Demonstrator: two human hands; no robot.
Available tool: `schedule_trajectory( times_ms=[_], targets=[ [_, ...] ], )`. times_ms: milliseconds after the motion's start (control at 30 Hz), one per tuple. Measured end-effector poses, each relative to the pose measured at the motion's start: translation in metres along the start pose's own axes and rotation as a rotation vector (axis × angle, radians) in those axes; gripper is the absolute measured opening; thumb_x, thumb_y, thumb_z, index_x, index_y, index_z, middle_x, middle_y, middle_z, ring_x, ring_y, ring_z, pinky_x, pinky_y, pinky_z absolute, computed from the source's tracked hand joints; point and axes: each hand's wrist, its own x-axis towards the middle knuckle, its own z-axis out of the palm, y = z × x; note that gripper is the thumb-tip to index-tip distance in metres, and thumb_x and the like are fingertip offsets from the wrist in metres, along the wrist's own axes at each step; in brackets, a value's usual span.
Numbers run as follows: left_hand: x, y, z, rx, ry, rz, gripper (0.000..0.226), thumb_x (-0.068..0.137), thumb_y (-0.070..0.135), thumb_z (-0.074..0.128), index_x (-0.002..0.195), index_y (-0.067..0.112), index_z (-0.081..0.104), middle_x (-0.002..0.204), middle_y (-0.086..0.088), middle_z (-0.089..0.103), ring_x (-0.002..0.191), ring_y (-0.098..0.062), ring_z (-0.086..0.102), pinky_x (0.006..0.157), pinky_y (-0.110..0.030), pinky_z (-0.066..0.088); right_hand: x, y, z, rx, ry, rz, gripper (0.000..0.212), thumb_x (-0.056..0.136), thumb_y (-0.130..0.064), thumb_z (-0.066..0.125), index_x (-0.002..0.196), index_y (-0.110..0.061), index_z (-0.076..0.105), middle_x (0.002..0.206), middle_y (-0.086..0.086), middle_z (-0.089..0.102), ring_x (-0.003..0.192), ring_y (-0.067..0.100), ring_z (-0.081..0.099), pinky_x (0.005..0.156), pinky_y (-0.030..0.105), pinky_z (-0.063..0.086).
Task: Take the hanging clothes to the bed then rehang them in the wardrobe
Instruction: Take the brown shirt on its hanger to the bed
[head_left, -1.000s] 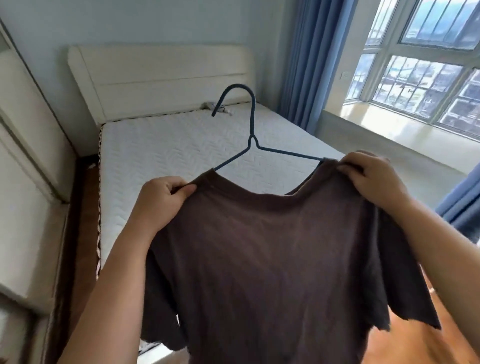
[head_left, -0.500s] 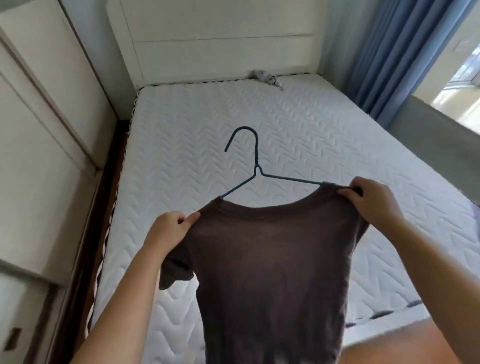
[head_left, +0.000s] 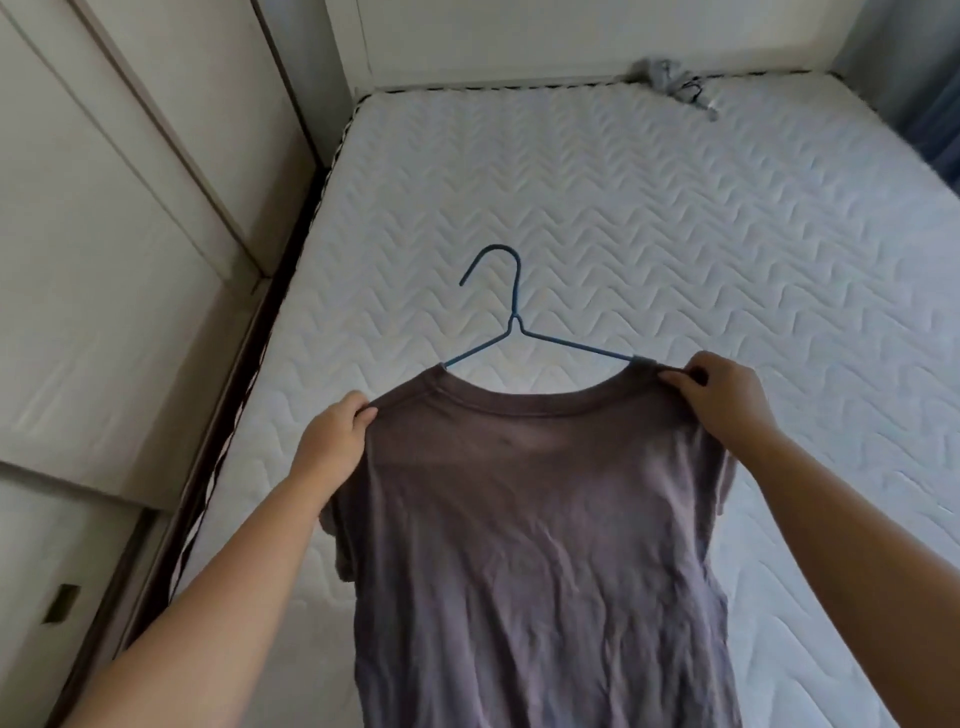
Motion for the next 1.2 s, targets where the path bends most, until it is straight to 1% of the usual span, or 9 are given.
schedule_trajectory(
  times_ms=[200,367,433,567,700,800,867,967,1200],
  targets=[
    [0.077,-0.075,0.084,0.113,-0.066,-0.113,0.019,0.096,0.015,0.039,0.085,0.004,0.050,0.089,-0.024,0.061,0.085,-0.036,0.057,0.068,-0.036,0.037,0.072,0.047,0.121,-0.107,-0.202,-0.038,0.021,0.091,-0.010,0.049,0.101,0.003,0.062,0.107,0.025,0.060,0.102,0.038,0.055,0.085,0.034,0.037],
    [0.122,-0.128,0.145,0.240,-0.100,-0.172,0.030,0.097,0.021,0.038,0.106,-0.001,0.057,0.108,-0.026,0.062,0.101,-0.039,0.057,0.082,-0.039,0.043,0.101,0.079,0.207,-0.139,-0.161,-0.023,0.020,0.094,-0.010,0.043,0.104,-0.002,0.058,0.104,0.025,0.056,0.100,0.039,0.053,0.077,0.034,0.035],
    [0.137,-0.142,0.163,0.321,-0.111,-0.162,0.032,0.098,0.025,0.034,0.101,0.001,0.055,0.103,-0.025,0.063,0.097,-0.038,0.058,0.079,-0.040,0.045,0.115,0.083,0.230,-0.161,-0.141,-0.011,0.022,0.095,-0.012,0.042,0.107,-0.003,0.057,0.105,0.025,0.056,0.101,0.038,0.052,0.072,0.034,0.032],
    [0.172,-0.153,0.185,0.343,-0.053,-0.145,0.029,0.098,0.027,0.035,0.083,0.007,0.049,0.093,-0.024,0.064,0.088,-0.037,0.059,0.066,-0.036,0.040,0.156,0.088,0.259,-0.185,-0.112,-0.038,0.020,0.094,-0.013,0.043,0.104,-0.005,0.058,0.106,0.025,0.058,0.098,0.040,0.055,0.074,0.037,0.038],
    [0.246,-0.137,0.188,0.239,0.090,-0.098,0.030,0.097,0.023,0.039,0.094,-0.002,0.056,0.094,-0.029,0.062,0.088,-0.041,0.058,0.071,-0.040,0.042,0.212,0.089,0.274,-0.093,-0.026,-0.011,0.019,0.093,-0.008,0.043,0.102,-0.001,0.058,0.109,0.028,0.058,0.101,0.041,0.053,0.081,0.040,0.039],
    [0.293,-0.129,0.200,0.132,0.068,-0.055,0.029,0.096,0.019,0.040,0.100,-0.005,0.055,0.101,-0.029,0.062,0.096,-0.041,0.057,0.080,-0.043,0.043,0.248,0.096,0.289,-0.071,-0.050,0.019,0.019,0.093,-0.007,0.042,0.104,-0.003,0.057,0.114,0.026,0.057,0.105,0.039,0.052,0.086,0.038,0.038],
    [0.307,-0.133,0.221,0.187,0.056,-0.049,0.028,0.097,0.020,0.039,0.098,-0.003,0.054,0.102,-0.027,0.060,0.098,-0.040,0.056,0.078,-0.041,0.042,0.263,0.106,0.304,-0.102,-0.061,0.005,0.019,0.093,-0.006,0.042,0.104,-0.002,0.057,0.112,0.027,0.057,0.103,0.041,0.052,0.087,0.040,0.039],
    [0.308,-0.145,0.242,0.314,0.196,-0.054,0.030,0.097,0.026,0.037,0.098,0.002,0.056,0.101,-0.021,0.059,0.094,-0.038,0.057,0.072,-0.042,0.042,0.271,0.117,0.321,-0.195,0.021,-0.045,0.021,0.093,-0.008,0.042,0.105,-0.001,0.058,0.103,0.027,0.055,0.095,0.044,0.052,0.081,0.044,0.040],
    [0.310,-0.153,0.245,0.283,0.302,-0.020,0.025,0.095,0.026,0.044,0.092,0.006,0.059,0.093,-0.016,0.064,0.086,-0.038,0.058,0.063,-0.035,0.035,0.260,0.118,0.325,-0.243,0.160,-0.069,0.023,0.094,-0.011,0.040,0.107,-0.002,0.057,0.105,0.025,0.054,0.100,0.043,0.049,0.078,0.043,0.039]
  ],
)
